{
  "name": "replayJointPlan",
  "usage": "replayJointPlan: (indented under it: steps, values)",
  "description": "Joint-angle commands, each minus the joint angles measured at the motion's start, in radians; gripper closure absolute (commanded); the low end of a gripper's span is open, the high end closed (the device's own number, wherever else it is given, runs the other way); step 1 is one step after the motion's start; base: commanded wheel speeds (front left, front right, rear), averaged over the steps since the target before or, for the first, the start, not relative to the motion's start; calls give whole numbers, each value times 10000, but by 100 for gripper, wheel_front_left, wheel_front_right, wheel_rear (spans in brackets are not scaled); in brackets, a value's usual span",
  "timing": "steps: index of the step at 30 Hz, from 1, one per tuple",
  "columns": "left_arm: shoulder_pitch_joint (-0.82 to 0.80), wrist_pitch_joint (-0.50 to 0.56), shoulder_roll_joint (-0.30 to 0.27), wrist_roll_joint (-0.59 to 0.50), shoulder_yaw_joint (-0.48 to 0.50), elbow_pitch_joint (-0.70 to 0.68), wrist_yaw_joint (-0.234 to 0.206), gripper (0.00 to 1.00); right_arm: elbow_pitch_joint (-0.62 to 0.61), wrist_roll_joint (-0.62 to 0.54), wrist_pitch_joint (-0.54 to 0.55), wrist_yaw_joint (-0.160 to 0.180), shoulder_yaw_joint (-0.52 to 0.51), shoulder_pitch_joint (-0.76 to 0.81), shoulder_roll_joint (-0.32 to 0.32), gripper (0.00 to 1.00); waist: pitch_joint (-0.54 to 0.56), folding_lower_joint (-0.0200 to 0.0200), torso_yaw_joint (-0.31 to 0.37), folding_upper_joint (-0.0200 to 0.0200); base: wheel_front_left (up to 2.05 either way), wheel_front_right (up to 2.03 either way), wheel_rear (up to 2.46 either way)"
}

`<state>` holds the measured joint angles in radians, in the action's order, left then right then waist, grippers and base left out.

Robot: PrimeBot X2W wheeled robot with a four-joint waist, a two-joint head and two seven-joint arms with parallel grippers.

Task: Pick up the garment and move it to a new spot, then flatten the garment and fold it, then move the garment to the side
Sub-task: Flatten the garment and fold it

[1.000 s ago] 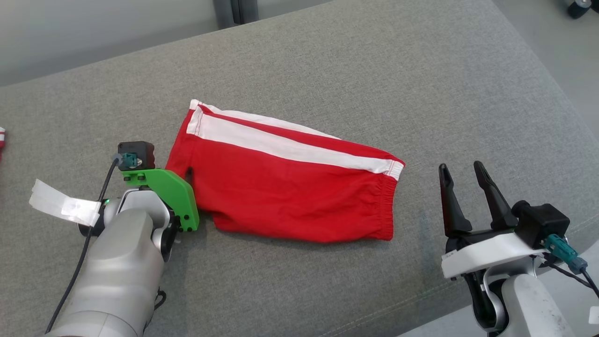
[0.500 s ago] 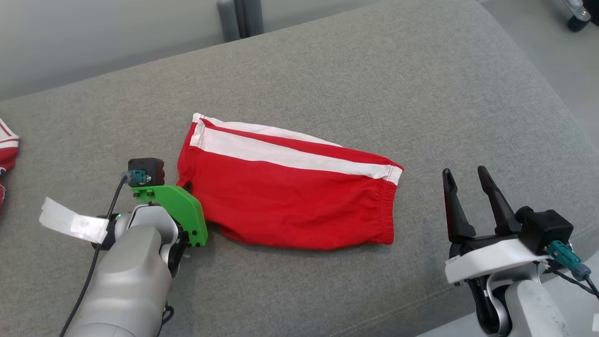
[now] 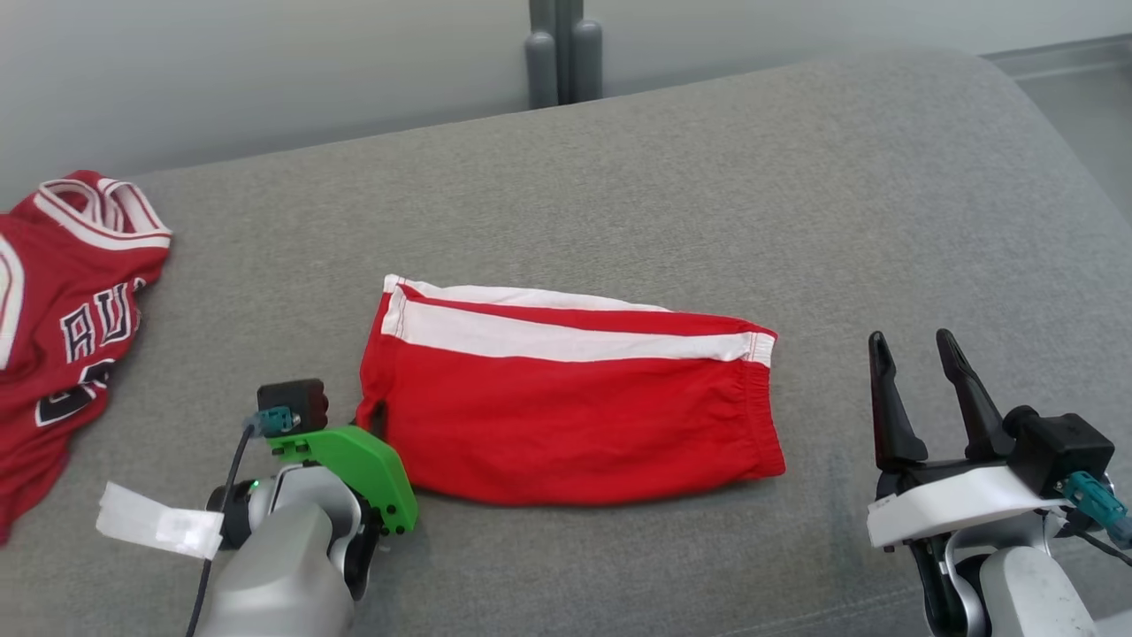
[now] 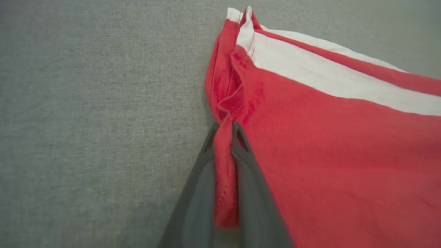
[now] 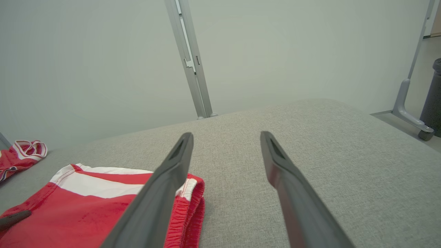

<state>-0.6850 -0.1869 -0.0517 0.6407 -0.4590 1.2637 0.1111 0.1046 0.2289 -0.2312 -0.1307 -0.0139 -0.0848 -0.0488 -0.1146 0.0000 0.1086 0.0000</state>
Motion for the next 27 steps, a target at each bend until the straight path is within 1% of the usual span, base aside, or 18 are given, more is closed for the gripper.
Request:
replayJointPlan:
  steps: [1, 3, 6, 10, 11, 12, 16, 17, 18, 19, 20, 22, 24, 27]
  values:
    - [372, -209, -23, 179, 14, -103, -79, 100, -61, -110, 55, -1, -79, 182, -31, 0, 426, 0, -736, 0, 0, 0, 0]
    - [818, -394, -10, 360, 6, -301, -149, 100, -105, -158, 111, -1, -129, 199, -31, 0, 525, 0, -1066, 0, 0, 0, 0]
    - [1269, -504, -5, 645, -131, -726, -238, 100, -138, -173, 179, -1, -143, 225, -32, 0, 579, 0, -1315, 0, 0, 0, 0]
    - [1797, -483, -6, 1025, -510, -1374, -480, 100, -148, -220, 265, -1, -103, 210, -32, 0, 602, 0, -1476, 0, 0, 0, 0]
    - [1797, -483, -6, 1025, -510, -1374, -480, 100, -148, -220, 265, -1, -103, 210, -32, 0, 602, 0, -1476, 0, 0, 0, 0]
    - [1969, -443, -5, 1288, -701, -1693, -670, 100, -143, -246, 277, -1, -83, 181, -32, 0, 597, 0, -1497, 0, 0, 0, 0]
    - [2168, -497, -4, 1600, -983, -2186, -1078, 100, -134, -275, 315, -1, -62, 99, -32, 0, 572, 0, -1487, 0, 0, 0, 0]
    - [2182, -537, -4, 1633, -1023, -2267, -1198, 86, -124, -284, 324, -1, -59, 76, -32, 0, 566, 0, -1476, 0, 0, 0, 0]
    - [2185, -594, -3, 1642, -1029, -2362, -1316, 61, -111, -292, 332, -1, -57, 62, -32, 0, 566, 0, -1466, 0, 0, 0, 0]
    - [2180, -641, -3, 1615, -1021, -2447, -1394, 28, -98, -298, 339, -1, -60, 54, -32, 0, 570, 0, -1459, 0, 0, 0, 0]
    - [2174, -693, -2, 1558, -993, -2524, -1455, 0, -84, -300, 344, -1, -70, 52, -32, 0, 576, 0, -1455, 0, 0, 0, 0]
    - [2180, -752, -41, 1425, -890, -2762, -1559, 0, -55, -310, 350, -1, -96, 57, -32, 0, 605, 0, -1456, 0, 0, 0, 0]
    - [2240, -792, -196, 1244, -728, -3124, -1664, 0, -26, -327, 348, -1, -129, 71, -32, 0, 654, 0, -1469, 0, 0, 0, 0]
    - [2480, -774, -432, 693, -342, -4178, -1874, 0, 3, -334, 348, -1, -197, 148, -31, 0, 751, 0, -1529, 0, 0, 0, 0]
